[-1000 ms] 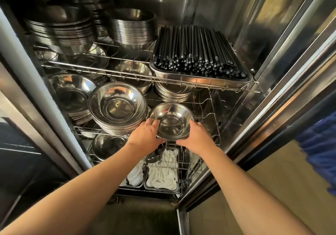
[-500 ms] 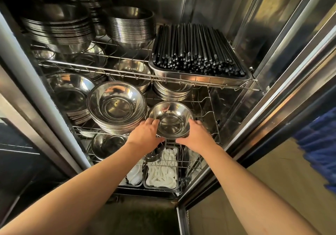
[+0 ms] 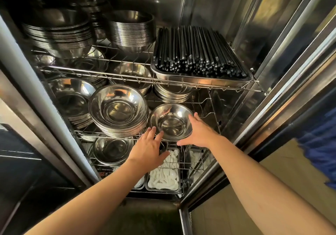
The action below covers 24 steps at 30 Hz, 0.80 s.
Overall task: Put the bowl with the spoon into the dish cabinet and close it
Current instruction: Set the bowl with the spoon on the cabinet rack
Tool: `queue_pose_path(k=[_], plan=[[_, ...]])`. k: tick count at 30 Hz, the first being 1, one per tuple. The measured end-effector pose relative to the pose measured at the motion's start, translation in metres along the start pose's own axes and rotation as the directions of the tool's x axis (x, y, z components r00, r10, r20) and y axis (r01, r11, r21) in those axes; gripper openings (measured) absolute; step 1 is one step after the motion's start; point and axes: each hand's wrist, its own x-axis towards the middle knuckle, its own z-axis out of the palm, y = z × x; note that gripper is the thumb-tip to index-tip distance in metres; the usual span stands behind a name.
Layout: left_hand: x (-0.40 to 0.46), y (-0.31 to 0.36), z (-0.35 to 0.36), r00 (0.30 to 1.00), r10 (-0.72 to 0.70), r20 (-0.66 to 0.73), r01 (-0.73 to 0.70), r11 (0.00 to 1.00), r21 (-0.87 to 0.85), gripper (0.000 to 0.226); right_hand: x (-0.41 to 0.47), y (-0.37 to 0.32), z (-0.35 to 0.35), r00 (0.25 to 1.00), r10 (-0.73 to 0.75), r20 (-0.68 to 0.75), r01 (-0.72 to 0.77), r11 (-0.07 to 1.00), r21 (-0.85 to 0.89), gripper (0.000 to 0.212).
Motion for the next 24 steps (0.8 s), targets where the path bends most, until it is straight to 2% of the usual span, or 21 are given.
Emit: queue_pose_path(k=[10, 17, 20, 24], plan=[[-0.002, -0.008, 0.004, 0.998, -0.001, 0.068, 0.004, 0.999, -0.041, 0.094, 0.001, 0.0, 0.013, 0.995, 0.018, -0.094, -0.015, 0.999, 0.033, 0.145], [0.0, -0.014, -0.018, 0.988, 0.018, 0.15, -0.012, 0.999, -0.041, 0.087, -0.007, -0.005, 0.016, 0.998, 0.064, -0.019, -0.064, 0.998, 0.003, 0.128], [-0.003, -0.016, -0.031, 0.99, 0.036, 0.133, -0.035, 0.999, -0.013, 0.079, -0.022, -0.01, 0.017, 0.998, 0.029, -0.059, -0.032, 0.998, -0.061, 0.11], [-0.01, -0.018, -0.046, 0.992, 0.085, 0.09, -0.094, 0.991, 0.095, 0.058, -0.06, -0.017, 0.019, 0.987, -0.004, -0.159, -0.027, 0.981, -0.192, 0.061]])
